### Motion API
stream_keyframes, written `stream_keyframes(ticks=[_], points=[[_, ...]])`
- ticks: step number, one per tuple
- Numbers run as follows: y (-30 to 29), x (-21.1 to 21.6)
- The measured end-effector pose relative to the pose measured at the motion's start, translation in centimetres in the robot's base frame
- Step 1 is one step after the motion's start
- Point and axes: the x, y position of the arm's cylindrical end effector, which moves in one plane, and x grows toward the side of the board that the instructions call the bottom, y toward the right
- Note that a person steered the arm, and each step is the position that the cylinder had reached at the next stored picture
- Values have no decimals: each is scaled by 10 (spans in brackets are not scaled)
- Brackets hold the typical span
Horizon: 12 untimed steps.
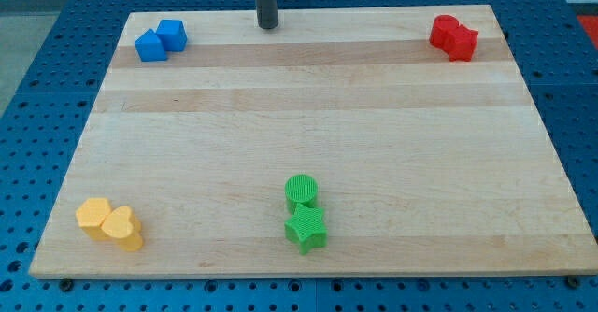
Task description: Move your arm to the bottom left
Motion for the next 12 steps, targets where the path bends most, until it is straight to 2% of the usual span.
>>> stream_keyframes(ticks=[4,5,7,8,9,10,12], points=[[0,0],[-4,17],[-40,160],[-56,170],[-112,171],[-235,189],[-236,192]])
